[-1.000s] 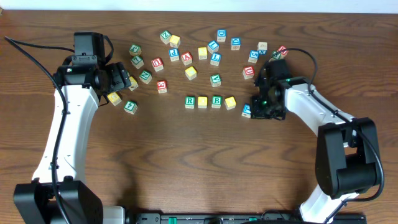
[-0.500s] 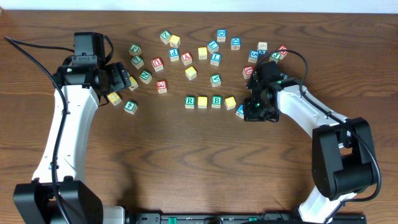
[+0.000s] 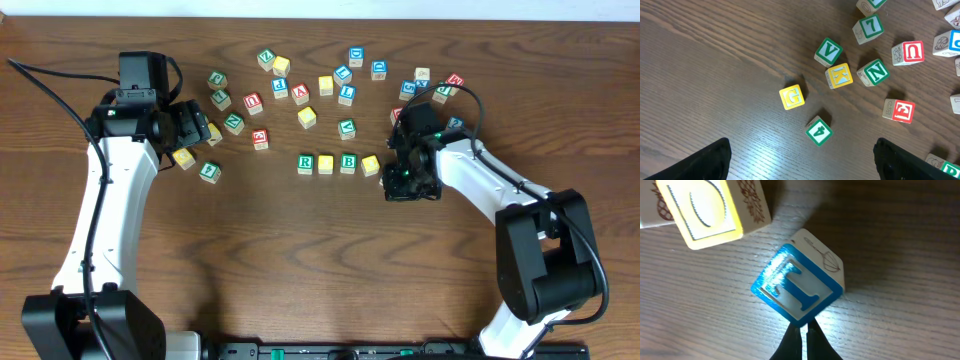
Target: Spell out ROBOT
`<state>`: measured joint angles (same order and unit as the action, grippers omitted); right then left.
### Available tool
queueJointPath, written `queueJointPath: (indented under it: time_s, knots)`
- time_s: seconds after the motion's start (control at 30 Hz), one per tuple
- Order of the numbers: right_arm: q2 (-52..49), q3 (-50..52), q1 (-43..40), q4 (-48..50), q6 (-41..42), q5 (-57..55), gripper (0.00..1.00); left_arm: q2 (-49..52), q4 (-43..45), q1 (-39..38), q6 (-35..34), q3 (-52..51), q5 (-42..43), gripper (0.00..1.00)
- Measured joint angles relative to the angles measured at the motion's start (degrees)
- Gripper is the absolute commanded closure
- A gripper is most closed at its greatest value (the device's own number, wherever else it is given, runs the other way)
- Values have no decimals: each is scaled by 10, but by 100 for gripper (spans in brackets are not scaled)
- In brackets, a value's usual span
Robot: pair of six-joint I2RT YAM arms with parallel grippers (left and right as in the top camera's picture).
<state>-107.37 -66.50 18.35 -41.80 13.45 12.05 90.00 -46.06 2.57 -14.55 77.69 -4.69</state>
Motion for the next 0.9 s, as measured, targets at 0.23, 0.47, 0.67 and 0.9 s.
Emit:
queueJointPath:
  time_s: [0.23, 0.47, 0.67, 0.9]
  knots:
    - [0, 0, 3, 29, 12, -3, 99, 0, 0, 0, 0, 0, 0, 10]
    - [0, 0, 3, 74, 42, -6, 99, 0, 0, 0, 0, 0, 0, 10]
    - [-2, 0, 3, 85, 65, -10, 99, 0, 0, 0, 0, 0, 0, 10]
    - [-9, 0, 3, 109, 75, -5, 99, 0, 0, 0, 0, 0, 0, 10]
